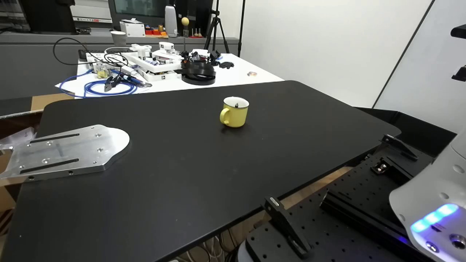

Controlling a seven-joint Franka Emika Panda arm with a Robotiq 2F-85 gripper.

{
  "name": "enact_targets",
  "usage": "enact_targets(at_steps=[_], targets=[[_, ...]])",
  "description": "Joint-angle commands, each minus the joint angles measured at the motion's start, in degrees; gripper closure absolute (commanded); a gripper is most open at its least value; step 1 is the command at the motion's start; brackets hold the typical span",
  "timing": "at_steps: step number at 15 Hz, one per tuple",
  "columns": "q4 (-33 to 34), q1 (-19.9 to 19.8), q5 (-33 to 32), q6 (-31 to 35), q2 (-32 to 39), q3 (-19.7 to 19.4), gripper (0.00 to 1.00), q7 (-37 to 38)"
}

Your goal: Take the pen out of the yellow mug then put it back in the mug

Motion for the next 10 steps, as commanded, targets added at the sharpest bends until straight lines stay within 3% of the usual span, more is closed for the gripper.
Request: enact_targets(at_steps=[1, 4, 10], targets=[[0.1, 1.1, -0.3, -0.2, 0.1, -0.9, 0.00, 0.3], [0.1, 1.1, -0.3, -0.2, 0.1, -0.9, 0.00, 0.3], [6.5, 2.7, -0.7, -0.2, 8.0, 1.6, 0.00, 4.2]])
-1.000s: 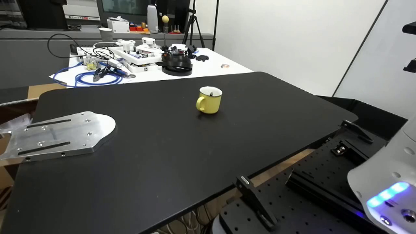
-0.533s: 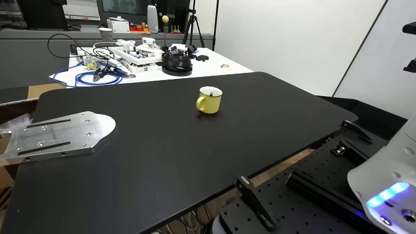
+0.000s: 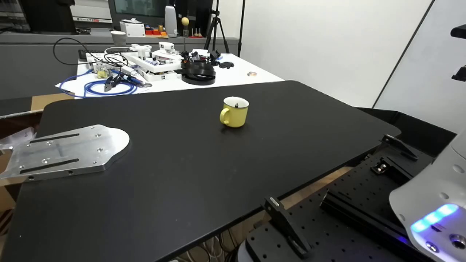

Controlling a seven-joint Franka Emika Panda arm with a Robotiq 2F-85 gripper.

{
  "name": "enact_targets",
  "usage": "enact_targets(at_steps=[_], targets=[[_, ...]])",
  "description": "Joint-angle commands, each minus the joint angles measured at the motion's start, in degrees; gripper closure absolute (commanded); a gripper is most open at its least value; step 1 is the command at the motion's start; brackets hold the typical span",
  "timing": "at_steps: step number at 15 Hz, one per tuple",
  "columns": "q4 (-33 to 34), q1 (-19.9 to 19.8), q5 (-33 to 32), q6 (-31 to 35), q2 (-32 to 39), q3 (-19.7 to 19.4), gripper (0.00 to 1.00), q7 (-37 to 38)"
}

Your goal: Take the pen out of the yellow mug then put it back in the mug

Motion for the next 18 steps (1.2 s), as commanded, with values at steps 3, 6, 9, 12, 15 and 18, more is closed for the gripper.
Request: enact_targets(at_steps=[3, 6, 9, 12, 15, 18], targets=[[11.3, 2.3, -2.2, -1.6, 12.9, 3.4, 0.00, 9.0], [18.7, 4.1, -5.2, -5.7, 21.4, 5.5, 0.00, 17.0], [25.9, 7.1, -6.0, -11.2, 29.7, 5.6, 0.00, 21.9], [31.1, 9.5, -3.9, -13.6, 36.3, 4.7, 0.00, 22.0], [34.9, 10.4, 0.0, -14.1, 41.7, 3.8, 0.00, 21.5], [36.7, 10.3, 5.5, -13.4, 45.6, 3.2, 0.00, 20.5]])
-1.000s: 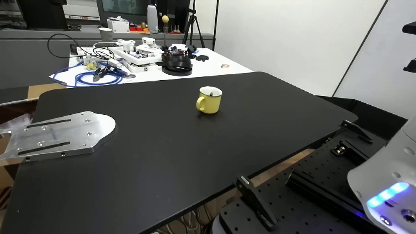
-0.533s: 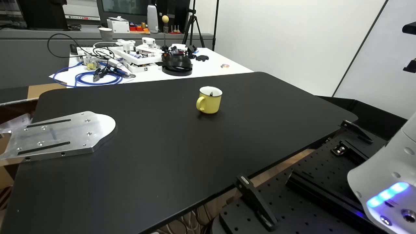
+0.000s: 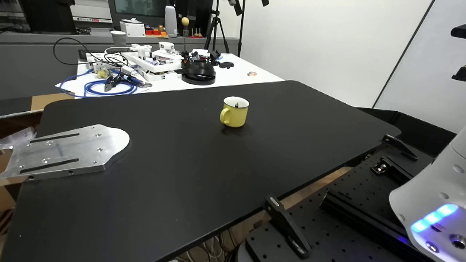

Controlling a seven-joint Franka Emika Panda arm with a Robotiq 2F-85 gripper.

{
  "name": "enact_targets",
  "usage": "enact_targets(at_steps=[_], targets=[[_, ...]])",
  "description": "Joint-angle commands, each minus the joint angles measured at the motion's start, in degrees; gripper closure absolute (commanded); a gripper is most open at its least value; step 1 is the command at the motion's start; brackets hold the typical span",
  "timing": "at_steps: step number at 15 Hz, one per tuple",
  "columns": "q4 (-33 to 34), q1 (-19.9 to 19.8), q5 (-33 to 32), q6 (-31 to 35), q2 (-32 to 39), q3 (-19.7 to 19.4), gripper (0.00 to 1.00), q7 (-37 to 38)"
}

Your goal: Take the pen out of the yellow mug then put it back in the mug

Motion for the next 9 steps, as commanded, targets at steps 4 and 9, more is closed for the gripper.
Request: enact_targets(at_steps=[4, 9], targets=[[4.0, 0.3, 9.9, 0.5, 7.8, -1.9, 0.00, -0.9], [1.5, -0.9, 13.4, 4.9, 10.4, -2.4, 0.00, -5.4]])
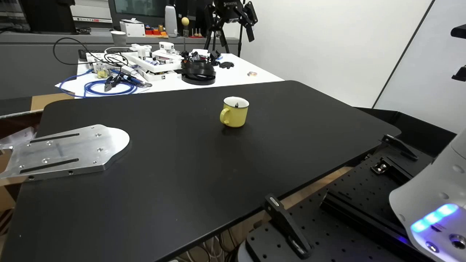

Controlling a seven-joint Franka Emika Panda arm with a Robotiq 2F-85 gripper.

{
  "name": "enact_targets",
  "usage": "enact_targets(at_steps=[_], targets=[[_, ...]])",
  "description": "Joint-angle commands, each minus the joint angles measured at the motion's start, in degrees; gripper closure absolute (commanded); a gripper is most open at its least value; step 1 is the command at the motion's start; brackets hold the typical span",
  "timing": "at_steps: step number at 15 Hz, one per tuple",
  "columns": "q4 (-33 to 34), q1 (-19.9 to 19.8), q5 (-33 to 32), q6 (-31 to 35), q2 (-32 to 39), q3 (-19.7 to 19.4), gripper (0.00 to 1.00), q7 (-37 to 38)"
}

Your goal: Take the pen out of the yellow mug then put it back in the mug

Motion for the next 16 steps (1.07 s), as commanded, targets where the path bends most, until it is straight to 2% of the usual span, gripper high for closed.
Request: enact_targets(at_steps=[1, 7, 16], targets=[[-1.1, -1.0, 3.0, 4.2, 1.7, -0.8, 0.00, -4.7], [-7.3, -3.6, 8.1, 13.1, 1.7, -1.2, 0.00, -9.9], [-14.3, -4.1, 10.8, 18.6, 1.6, -3.7, 0.00, -6.1]])
